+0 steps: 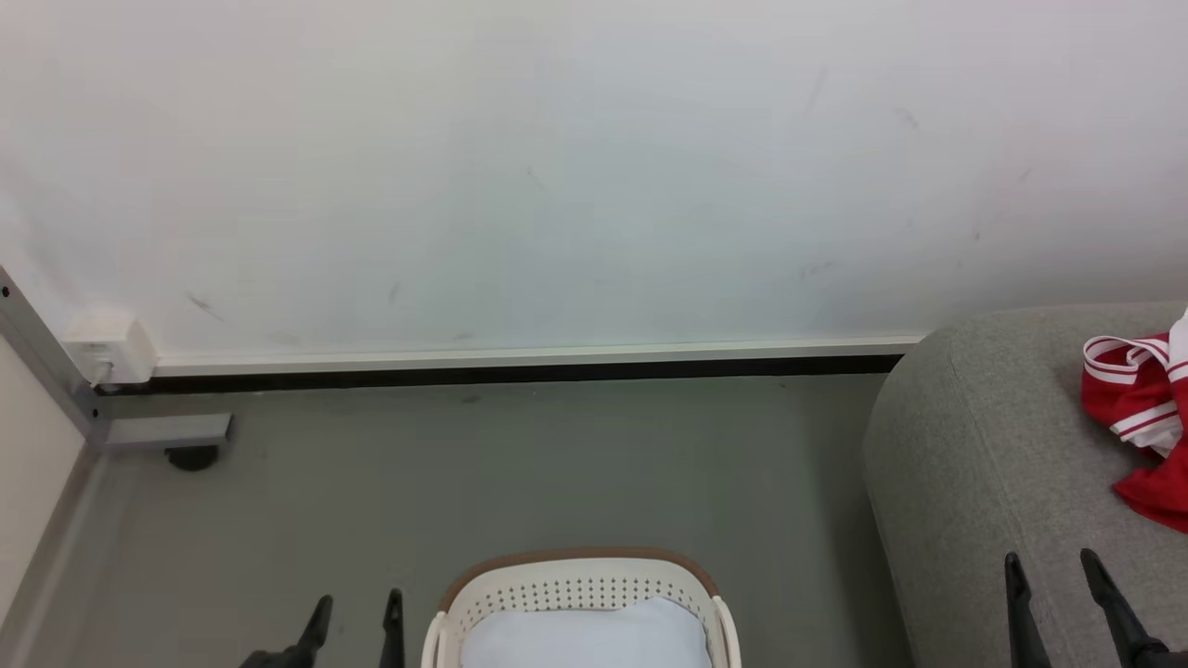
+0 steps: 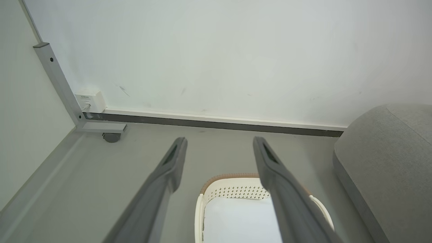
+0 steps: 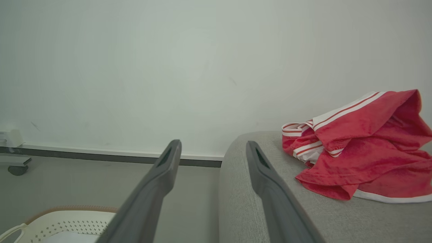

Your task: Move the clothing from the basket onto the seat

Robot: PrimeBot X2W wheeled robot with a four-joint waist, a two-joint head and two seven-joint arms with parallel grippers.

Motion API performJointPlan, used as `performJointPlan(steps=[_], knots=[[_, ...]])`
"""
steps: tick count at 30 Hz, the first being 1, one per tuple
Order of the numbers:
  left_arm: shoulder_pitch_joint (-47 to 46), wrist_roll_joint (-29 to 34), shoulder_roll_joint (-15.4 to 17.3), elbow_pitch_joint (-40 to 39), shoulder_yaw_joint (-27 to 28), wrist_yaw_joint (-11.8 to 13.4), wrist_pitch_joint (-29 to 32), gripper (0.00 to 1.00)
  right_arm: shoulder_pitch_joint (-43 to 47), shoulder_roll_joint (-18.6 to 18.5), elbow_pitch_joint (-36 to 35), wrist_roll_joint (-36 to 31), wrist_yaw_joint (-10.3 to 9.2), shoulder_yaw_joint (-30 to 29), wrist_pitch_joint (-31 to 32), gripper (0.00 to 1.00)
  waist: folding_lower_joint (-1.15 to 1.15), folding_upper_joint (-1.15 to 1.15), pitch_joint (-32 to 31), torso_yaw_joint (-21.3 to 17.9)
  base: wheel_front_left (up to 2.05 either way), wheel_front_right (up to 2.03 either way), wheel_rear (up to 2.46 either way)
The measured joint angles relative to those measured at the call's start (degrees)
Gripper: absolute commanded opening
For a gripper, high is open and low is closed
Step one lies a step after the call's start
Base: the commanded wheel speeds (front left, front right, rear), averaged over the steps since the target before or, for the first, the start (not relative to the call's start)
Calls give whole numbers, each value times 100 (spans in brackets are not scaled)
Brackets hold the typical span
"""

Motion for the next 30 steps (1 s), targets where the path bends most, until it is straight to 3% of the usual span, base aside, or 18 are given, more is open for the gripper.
performJointPlan(steps=[12,30], knots=[[107,503,-385,5,635,-482,0,100,61,135,207,4,0,232,0,100,1,0,-84,-157,0,0,0],[160,916,-651,48,1079,-682,0,100,-20,70,294,83,0,555,0,100,1,0,-107,18,0,0,0]])
